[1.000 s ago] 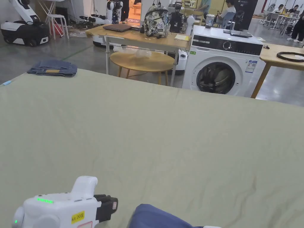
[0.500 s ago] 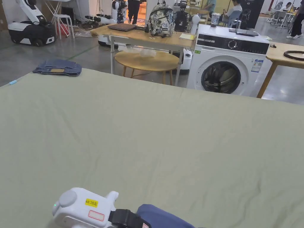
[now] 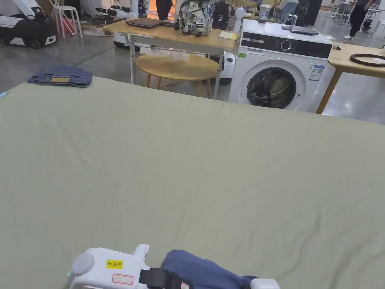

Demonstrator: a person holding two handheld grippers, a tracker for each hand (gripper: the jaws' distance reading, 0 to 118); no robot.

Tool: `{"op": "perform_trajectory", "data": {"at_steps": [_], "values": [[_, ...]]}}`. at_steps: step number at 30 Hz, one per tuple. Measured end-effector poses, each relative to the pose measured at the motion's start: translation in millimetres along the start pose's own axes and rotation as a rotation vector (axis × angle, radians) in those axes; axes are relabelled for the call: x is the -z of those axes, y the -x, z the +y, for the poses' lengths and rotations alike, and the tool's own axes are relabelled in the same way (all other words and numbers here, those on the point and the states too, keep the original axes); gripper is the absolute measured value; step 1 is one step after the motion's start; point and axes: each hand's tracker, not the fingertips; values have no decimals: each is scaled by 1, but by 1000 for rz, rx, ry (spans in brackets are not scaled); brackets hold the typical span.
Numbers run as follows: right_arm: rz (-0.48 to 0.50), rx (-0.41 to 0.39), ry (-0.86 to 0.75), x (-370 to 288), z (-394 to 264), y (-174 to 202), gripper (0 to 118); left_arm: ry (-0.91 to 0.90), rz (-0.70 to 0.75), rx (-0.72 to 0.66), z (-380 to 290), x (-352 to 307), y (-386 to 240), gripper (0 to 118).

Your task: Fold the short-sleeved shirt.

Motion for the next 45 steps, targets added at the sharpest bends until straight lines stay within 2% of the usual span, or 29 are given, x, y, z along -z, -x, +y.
{"op": "perform_trajectory", "data": {"at_steps": [2,6,11,14,20,26,38,45], "values": [[2,2,1,-1,2,1,0,-6,-9,-4,-1,-3,-1,17],[-16,-47,4,-6,9,9,0,-14,-22,-2,4,-10,4,16],[-3,-45,-12,-14,23,13,0,-22,-37,-8,4,-19,-14,16],[14,-23,-43,-17,35,15,0,-42,-26,35,10,-38,-28,16],[33,-28,-74,-13,61,22,0,-93,68,81,26,-110,-39,16],[54,-50,-89,-9,76,31,0,-131,219,114,49,-210,-43,16],[69,-51,-47,5,76,44,0,-246,508,22,86,-401,-38,16],[49,-71,-35,5,76,47,0,-318,541,-10,82,-462,-32,16]]}}
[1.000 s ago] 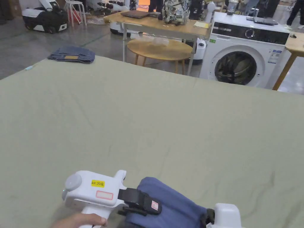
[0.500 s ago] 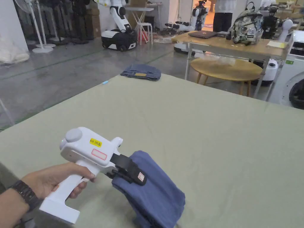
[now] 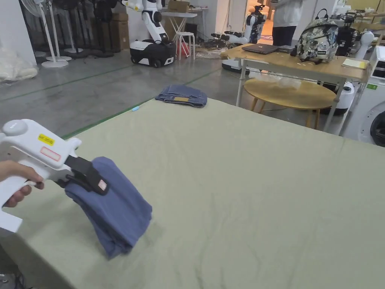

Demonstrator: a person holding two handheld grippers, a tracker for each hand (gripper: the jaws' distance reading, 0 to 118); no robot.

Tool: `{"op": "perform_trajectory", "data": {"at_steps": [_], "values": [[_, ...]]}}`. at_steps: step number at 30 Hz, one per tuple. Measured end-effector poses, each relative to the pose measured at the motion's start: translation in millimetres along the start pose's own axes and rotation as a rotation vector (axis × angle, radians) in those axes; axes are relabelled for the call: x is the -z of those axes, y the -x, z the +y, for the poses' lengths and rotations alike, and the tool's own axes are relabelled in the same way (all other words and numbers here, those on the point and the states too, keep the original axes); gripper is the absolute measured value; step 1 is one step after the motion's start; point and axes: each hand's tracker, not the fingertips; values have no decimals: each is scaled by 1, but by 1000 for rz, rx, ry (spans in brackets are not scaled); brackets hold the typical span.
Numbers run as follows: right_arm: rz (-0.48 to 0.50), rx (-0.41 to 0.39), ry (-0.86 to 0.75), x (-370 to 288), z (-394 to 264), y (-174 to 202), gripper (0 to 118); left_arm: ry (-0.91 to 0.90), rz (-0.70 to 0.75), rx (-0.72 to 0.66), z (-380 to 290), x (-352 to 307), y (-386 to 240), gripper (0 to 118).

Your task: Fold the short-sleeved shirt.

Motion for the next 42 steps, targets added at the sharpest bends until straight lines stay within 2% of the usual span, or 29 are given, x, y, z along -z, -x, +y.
{"op": "perform_trajectory", "data": {"at_steps": [1,3,5,6,11,14,19,22,26,29,31,36,39,40,42], "values": [[-3,2,1,0,0,0,0,-9,21,-5,1,-1,5,16],[-8,2,5,1,0,0,0,6,58,-30,-2,-1,8,24],[-11,3,9,2,0,1,0,24,137,-20,-3,4,11,42],[-11,5,13,3,0,1,0,29,159,-19,4,4,22,43],[-6,-12,19,0,-2,5,0,-96,282,12,6,-6,25,43],[-8,-15,23,0,-3,3,0,-92,358,-6,8,-18,28,43],[-5,-7,18,0,-3,3,0,-81,590,42,-3,-33,14,41],[1,-4,15,0,-3,4,0,-102,680,74,-4,-30,14,23],[8,2,6,0,-3,6,0,-140,573,87,-10,-17,21,14],[3,20,-11,-1,-5,3,0,-184,527,162,-23,8,7,8],[1,39,-24,-3,-4,-2,0,-205,489,217,-53,35,-41,7],[-29,72,-64,-9,1,-19,0,-283,378,328,-76,99,-89,5],[-55,94,-96,-14,7,-33,0,-301,403,431,-98,142,-136,5],[-71,101,-108,-16,10,-38,0,-357,415,465,-107,156,-152,5],[-88,121,-128,-19,13,-48,0,-389,378,534,-122,178,-181,5]]}}
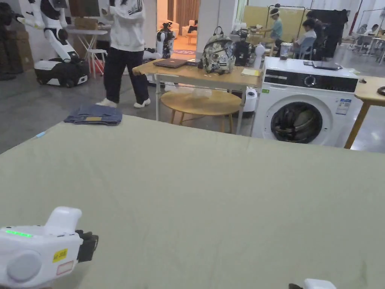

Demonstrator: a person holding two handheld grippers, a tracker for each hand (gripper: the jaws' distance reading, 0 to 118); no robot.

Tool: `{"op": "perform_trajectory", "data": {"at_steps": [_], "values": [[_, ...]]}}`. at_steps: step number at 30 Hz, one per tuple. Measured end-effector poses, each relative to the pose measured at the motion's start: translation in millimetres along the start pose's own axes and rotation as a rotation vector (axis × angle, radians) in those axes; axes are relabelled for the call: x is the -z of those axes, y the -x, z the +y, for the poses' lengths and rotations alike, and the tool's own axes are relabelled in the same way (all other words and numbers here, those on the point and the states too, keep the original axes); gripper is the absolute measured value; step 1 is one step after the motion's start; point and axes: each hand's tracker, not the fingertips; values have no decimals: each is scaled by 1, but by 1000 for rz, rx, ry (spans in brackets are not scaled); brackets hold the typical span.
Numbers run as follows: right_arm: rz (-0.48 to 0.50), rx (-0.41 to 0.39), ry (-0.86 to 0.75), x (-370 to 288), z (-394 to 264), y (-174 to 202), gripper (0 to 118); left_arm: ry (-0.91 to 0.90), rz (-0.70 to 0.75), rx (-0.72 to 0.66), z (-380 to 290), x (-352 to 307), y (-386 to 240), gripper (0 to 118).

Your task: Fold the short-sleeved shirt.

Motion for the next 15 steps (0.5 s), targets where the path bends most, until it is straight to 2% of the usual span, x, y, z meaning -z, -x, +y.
{"op": "perform_trajectory", "data": {"at_steps": [7,11,15], "values": [[-67,32,-98,-5,23,-27,0,-284,25,1,-9,2,-115,5],[-91,38,-166,-8,35,-36,0,-369,52,18,-8,0,-150,1],[-104,53,-249,-13,40,-40,0,-440,56,-50,-5,-8,-166,0]]}}
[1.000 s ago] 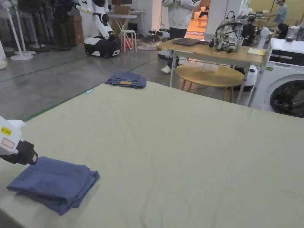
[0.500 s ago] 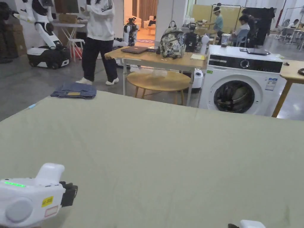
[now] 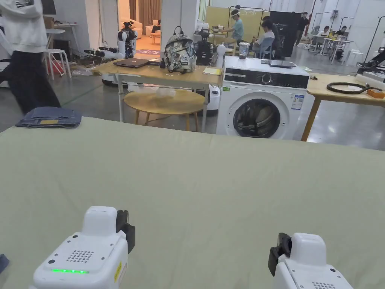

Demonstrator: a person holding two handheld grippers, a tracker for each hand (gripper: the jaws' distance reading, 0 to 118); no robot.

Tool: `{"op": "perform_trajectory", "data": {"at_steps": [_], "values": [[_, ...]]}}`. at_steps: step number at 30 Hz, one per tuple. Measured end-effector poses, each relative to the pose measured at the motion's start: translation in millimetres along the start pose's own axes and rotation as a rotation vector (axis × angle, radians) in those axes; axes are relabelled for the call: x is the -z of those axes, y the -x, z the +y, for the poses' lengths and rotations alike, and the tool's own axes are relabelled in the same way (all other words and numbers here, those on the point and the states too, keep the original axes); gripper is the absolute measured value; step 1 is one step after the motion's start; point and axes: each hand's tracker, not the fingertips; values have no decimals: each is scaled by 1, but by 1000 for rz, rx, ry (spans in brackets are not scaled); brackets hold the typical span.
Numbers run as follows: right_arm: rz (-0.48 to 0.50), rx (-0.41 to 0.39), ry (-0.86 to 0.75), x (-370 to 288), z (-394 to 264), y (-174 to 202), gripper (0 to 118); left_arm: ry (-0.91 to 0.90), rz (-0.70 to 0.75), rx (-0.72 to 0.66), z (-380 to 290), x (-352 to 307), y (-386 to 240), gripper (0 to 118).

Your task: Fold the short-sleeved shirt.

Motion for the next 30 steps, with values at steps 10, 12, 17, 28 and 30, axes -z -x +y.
{"op": "perform_trajectory", "data": {"at_steps": [10,12,17,28,30], "values": [[0,27,-75,-8,5,3,0,-120,35,61,13,-8,-3,0],[-5,6,-94,-10,7,7,0,-124,36,78,12,-9,-4,0],[-5,-44,-109,-11,9,17,0,-136,44,105,12,-9,-5,0],[-6,-23,-103,-9,6,17,75,-123,34,44,13,-6,1,49],[1,-29,-101,-8,6,17,89,-140,27,42,12,-6,2,66]]}}
